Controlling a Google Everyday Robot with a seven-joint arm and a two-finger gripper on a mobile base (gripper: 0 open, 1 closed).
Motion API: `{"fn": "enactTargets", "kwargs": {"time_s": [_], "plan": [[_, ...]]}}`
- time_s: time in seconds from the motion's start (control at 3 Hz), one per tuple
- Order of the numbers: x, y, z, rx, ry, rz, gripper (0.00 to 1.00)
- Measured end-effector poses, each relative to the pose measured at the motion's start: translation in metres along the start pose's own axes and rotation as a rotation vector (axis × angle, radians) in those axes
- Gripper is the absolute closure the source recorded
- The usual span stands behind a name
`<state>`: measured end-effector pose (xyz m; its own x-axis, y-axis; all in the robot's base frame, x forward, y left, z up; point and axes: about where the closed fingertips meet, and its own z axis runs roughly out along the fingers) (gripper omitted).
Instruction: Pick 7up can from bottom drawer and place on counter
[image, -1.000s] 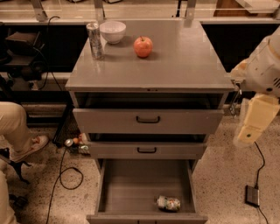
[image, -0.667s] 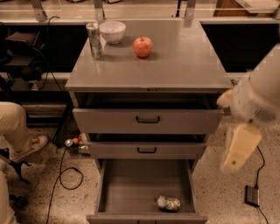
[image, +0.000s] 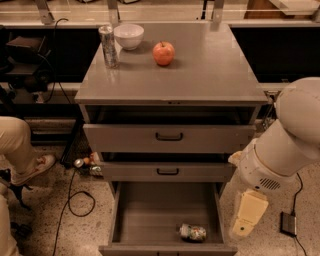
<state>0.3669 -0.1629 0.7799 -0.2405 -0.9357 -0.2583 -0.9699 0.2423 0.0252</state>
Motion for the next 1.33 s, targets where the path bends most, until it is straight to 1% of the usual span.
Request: {"fn": "enactTargets", "kwargs": {"time_s": [0.33, 0.67, 1.0, 1.33], "plan": [[0.001, -0.001, 0.004, -0.001, -0.007, 0.002, 0.00], [0.009, -0.012, 0.050, -0.018, -0.081, 0.026, 0.00], [0.015, -0.030, 0.128, -0.050, -0.150, 0.055, 0.00], [0.019, -0.050, 0.210, -0.064, -0.201, 0.100, 0.00]]}}
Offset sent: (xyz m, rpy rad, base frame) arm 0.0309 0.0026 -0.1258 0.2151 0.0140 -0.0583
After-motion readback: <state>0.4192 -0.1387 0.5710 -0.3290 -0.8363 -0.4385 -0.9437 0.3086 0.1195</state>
